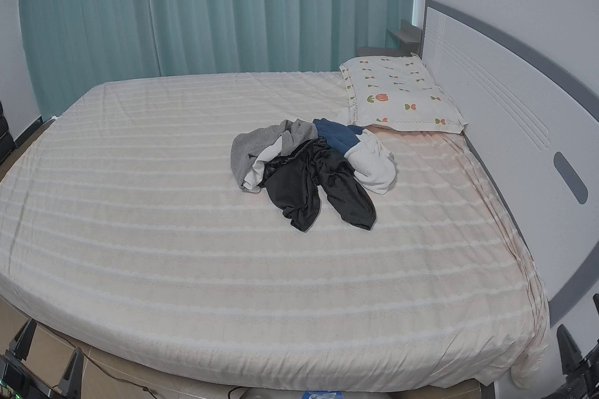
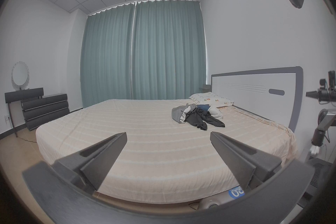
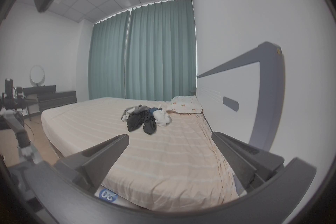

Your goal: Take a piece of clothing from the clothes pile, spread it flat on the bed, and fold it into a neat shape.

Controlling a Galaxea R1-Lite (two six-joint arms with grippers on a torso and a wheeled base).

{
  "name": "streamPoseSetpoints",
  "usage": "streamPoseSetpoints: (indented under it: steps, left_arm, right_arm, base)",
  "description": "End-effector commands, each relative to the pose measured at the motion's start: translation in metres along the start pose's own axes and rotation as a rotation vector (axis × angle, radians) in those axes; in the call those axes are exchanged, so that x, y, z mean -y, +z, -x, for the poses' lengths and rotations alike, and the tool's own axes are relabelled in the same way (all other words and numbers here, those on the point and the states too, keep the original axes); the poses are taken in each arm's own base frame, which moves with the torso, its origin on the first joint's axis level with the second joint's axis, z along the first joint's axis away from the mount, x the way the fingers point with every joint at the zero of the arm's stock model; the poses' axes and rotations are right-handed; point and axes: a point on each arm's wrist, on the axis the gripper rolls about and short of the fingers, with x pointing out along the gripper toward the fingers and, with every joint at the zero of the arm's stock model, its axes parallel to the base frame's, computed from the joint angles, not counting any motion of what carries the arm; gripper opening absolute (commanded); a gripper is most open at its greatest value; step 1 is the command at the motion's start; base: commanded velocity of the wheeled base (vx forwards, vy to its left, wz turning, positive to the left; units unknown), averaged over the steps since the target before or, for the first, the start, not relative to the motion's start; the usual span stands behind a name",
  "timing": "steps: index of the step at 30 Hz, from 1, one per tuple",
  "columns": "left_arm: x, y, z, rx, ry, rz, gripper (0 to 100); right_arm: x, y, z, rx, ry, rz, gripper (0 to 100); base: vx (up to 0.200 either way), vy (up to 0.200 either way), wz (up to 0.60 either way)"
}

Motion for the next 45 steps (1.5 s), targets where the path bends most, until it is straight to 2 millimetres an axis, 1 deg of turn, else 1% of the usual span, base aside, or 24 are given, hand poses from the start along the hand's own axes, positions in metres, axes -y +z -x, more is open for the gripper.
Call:
streamPoseSetpoints:
  steps: [1,2,3,6,9,11,13,14,15,19,20,21,24,25,26,28,29,31,33,34,38,39,44,45]
  left_arm:
    - [0.000,-0.004,-0.001,-0.008,0.000,0.001,100]
    - [0.000,-0.004,-0.001,-0.008,0.000,0.001,100]
    - [0.000,-0.004,-0.001,-0.010,0.000,0.001,100]
    - [0.000,-0.004,-0.001,-0.010,0.001,0.003,100]
    - [0.000,-0.004,-0.001,-0.010,0.001,0.001,100]
    - [0.000,-0.004,-0.001,-0.011,0.000,0.002,100]
    - [0.000,-0.004,-0.001,-0.011,0.000,0.002,100]
    - [0.000,-0.004,-0.001,-0.011,0.000,0.002,100]
    - [0.000,-0.004,-0.001,-0.011,0.001,0.000,100]
    - [0.000,-0.004,-0.001,-0.011,0.000,0.000,100]
    - [0.000,-0.004,-0.001,-0.011,0.000,0.002,100]
    - [0.000,-0.004,-0.001,-0.011,0.000,0.000,100]
    - [0.000,-0.004,-0.001,-0.013,0.001,0.002,100]
    - [0.000,-0.004,-0.001,-0.013,0.001,0.002,100]
    - [0.000,-0.004,-0.001,-0.013,0.001,0.002,100]
    - [0.000,-0.004,-0.001,-0.013,0.001,0.000,100]
    - [0.000,-0.004,-0.001,-0.013,0.001,0.000,100]
    - [0.000,-0.004,-0.001,-0.013,0.001,0.000,100]
    - [0.000,-0.004,-0.001,-0.013,0.001,0.000,100]
    - [0.000,-0.004,-0.001,-0.013,0.001,-0.001,100]
    - [0.000,-0.004,-0.001,-0.013,0.001,-0.001,100]
    - [0.000,-0.005,-0.001,-0.014,0.003,0.000,100]
    - [0.000,-0.005,-0.001,-0.014,0.004,-0.001,100]
    - [0.000,-0.005,-0.001,-0.013,0.004,-0.001,100]
  right_arm:
    - [0.003,0.091,-0.027,-0.020,0.088,-0.029,100]
    - [0.003,0.091,-0.027,-0.020,0.088,-0.029,100]
    - [0.004,0.084,-0.051,-0.156,0.116,-0.005,100]
    - [0.004,0.070,-0.095,-0.371,0.159,-0.056,100]
    - [-0.005,0.063,-0.136,-0.460,0.213,-0.156,100]
    - [-0.017,0.055,-0.167,-0.506,0.250,-0.210,100]
    - [-0.027,0.046,-0.201,-0.540,0.245,-0.232,100]
    - [-0.029,0.043,-0.208,-0.549,0.239,-0.232,100]
    - [-0.035,0.034,-0.234,-0.558,0.198,-0.224,100]
    - [-0.055,0.011,-0.297,-0.571,0.149,-0.224,100]
    - [-0.059,0.004,-0.310,-0.576,0.134,-0.232,100]
    - [-0.060,0.004,-0.312,-0.575,0.132,-0.234,100]
    - [-0.078,-0.013,-0.363,-0.562,0.073,-0.264,100]
    - [-0.081,-0.016,-0.371,-0.558,0.065,-0.269,100]
    - [-0.086,-0.022,-0.388,-0.547,0.046,-0.286,100]
    - [-0.093,-0.031,-0.404,-0.543,0.034,-0.295,100]
    - [-0.093,-0.031,-0.404,-0.543,0.034,-0.295,100]
    - [-0.099,-0.045,-0.426,-0.550,0.023,-0.293,100]
    - [-0.101,-0.050,-0.437,-0.549,0.019,-0.296,100]
    - [-0.104,-0.055,-0.449,-0.549,0.013,-0.312,100]
    - [-0.116,-0.069,-0.465,-0.585,0.005,-0.357,100]
    - [-0.126,-0.076,-0.473,-0.598,0.008,-0.376,100]
    - [-0.136,-0.085,-0.486,-0.615,-0.007,-0.406,100]
    - [-0.141,-0.095,-0.494,-0.628,-0.019,-0.413,100]
  base:
    - [0.000,0.000,0.00]
    - [0.000,0.000,0.00]
    - [0.000,0.000,0.00]
    - [0.000,0.000,0.00]
    - [0.000,0.000,0.00]
    - [0.000,0.000,0.00]
    - [0.000,0.000,0.00]
    - [0.000,0.000,0.00]
    - [0.000,0.000,0.00]
    - [0.000,0.000,0.00]
    - [0.000,0.000,0.00]
    - [0.000,0.000,0.00]
    - [0.000,0.000,0.00]
    - [0.000,0.000,0.00]
    - [0.000,0.000,0.00]
    - [0.000,0.000,0.00]
    - [0.000,0.000,0.00]
    - [0.000,0.000,0.00]
    - [0.000,0.000,0.00]
    - [0.000,0.000,0.00]
    - [0.000,0.000,0.00]
    - [0.000,0.000,0.00]
    - [0.000,0.000,0.00]
    - [0.000,0.000,0.00]
